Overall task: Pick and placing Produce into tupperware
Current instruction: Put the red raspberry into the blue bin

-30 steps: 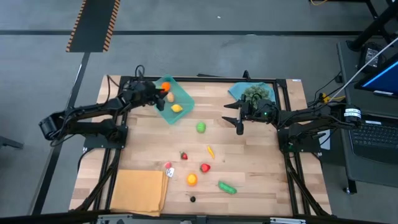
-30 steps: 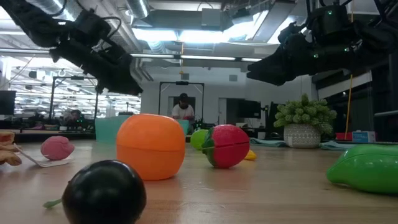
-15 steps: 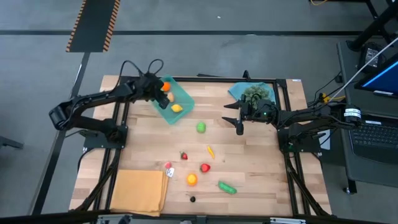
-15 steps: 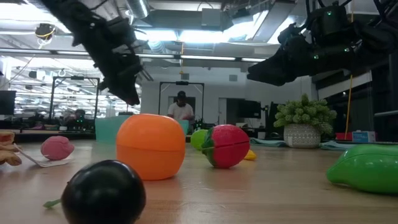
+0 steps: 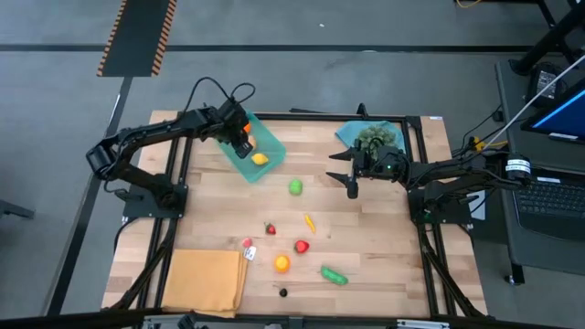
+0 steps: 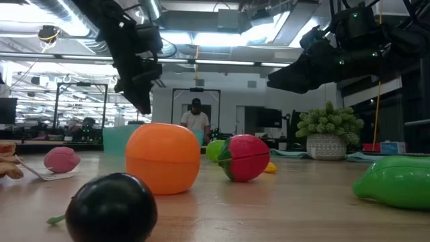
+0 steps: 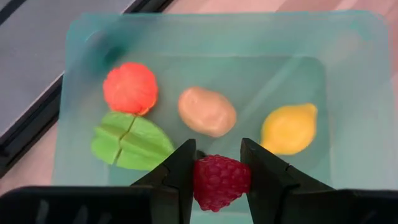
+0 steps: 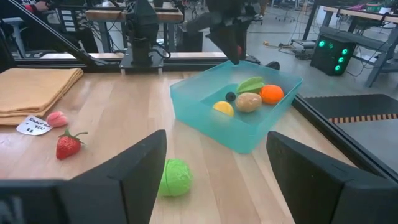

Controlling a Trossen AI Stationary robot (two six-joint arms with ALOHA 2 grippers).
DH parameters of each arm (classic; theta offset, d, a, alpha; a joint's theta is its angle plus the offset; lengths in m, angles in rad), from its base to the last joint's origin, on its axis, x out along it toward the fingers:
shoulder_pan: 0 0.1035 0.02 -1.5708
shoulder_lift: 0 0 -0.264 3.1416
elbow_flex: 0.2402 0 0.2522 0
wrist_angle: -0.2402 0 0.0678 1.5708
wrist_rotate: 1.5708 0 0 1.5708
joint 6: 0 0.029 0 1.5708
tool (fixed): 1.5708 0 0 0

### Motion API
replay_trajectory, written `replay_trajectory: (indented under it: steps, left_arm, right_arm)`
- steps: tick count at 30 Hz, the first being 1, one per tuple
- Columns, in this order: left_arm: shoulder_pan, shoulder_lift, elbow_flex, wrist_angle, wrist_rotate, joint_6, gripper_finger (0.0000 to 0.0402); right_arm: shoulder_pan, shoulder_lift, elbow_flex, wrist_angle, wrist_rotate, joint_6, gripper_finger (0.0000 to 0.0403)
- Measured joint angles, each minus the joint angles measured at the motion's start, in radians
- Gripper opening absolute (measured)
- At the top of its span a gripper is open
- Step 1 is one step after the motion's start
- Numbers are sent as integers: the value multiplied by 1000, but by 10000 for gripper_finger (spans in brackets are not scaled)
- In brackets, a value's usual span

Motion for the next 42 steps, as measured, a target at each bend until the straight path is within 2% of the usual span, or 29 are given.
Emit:
replay_trajectory:
  steps: [3,9,23,35,37,42]
  left_arm:
    - [0,-1,0,3,-31,0,103]
    - [0,7,0,6,-32,0,102]
    - [0,195,-26,64,-39,7,101]
    - [0,256,-25,122,-32,35,102]
    - [0,256,-25,138,-32,35,110]
    - [0,256,-25,146,-32,37,159]
  right_arm:
    - [0,0,0,0,0,0,280]
    - [0,0,0,0,0,0,280]
    - [0,0,0,0,-1,0,280]
    - [0,0,0,-1,-1,0,280]
    - [0,0,0,-3,-1,0,280]
    - [0,0,0,-8,-1,0,280]
